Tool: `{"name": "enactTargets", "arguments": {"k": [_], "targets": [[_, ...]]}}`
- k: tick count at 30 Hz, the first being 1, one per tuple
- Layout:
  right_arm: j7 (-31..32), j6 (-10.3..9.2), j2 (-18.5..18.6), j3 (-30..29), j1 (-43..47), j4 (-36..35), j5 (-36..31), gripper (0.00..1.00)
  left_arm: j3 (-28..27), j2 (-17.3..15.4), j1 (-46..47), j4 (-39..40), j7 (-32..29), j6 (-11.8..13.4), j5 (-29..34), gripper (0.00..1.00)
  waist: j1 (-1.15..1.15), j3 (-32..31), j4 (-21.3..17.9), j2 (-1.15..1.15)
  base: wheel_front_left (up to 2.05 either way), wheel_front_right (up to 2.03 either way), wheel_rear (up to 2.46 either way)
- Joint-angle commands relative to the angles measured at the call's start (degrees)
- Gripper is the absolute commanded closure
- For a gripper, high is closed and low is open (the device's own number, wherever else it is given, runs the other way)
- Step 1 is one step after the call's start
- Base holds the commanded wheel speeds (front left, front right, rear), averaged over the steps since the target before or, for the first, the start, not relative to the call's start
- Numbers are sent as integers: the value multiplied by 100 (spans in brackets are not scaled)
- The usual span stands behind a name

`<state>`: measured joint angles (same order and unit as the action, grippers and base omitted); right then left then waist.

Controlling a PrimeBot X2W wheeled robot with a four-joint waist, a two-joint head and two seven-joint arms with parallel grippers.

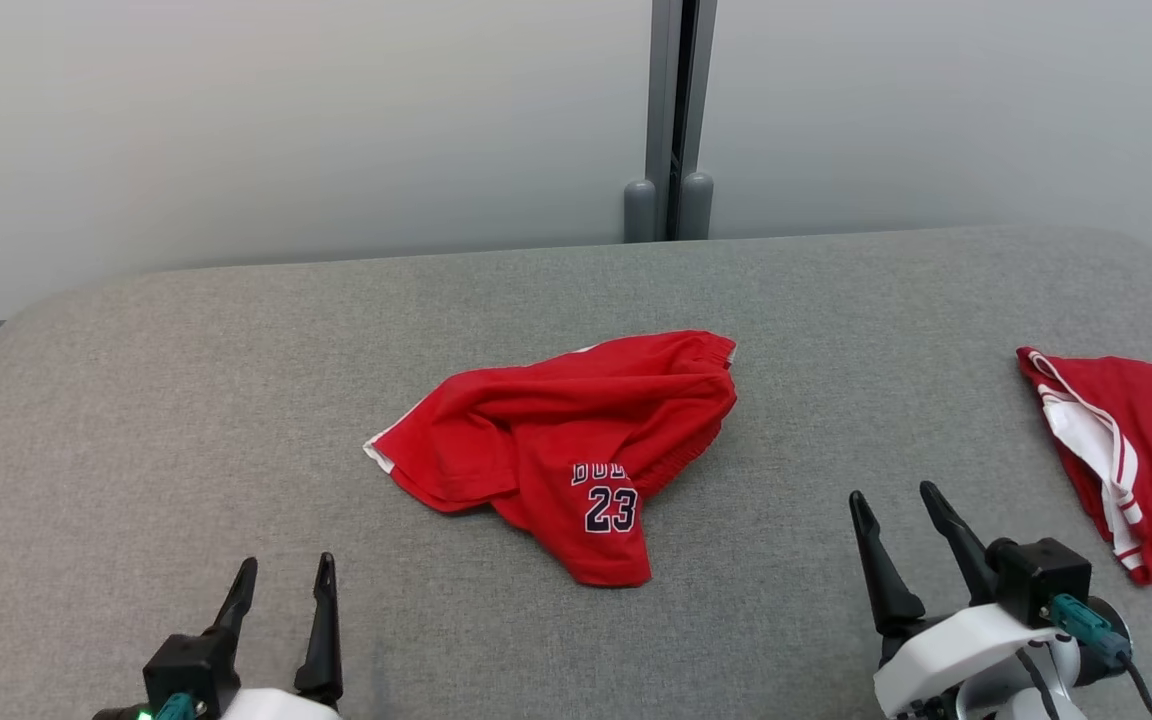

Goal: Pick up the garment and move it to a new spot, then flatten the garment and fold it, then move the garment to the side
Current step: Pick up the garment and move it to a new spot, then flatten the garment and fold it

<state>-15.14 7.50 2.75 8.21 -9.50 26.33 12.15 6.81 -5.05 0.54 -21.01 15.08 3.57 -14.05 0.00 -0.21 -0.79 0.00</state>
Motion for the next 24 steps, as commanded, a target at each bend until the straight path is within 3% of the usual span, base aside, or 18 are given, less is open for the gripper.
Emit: {"name": "enactTargets", "arguments": {"k": [1,13,24], "targets": [[2,-2,33,10,70,6,-8,0,-88,-2,-94,90,9,-30,52,0,0,-39,9,0,0,0,0],[2,-1,32,143,224,140,-5,0,-917,199,-817,417,10,-216,342,0,0,-154,-42,0,0,0,0],[2,-2,32,965,53,444,254,0,-514,201,-551,335,9,-239,122,0,0,71,410,0,0,0,0]]}}
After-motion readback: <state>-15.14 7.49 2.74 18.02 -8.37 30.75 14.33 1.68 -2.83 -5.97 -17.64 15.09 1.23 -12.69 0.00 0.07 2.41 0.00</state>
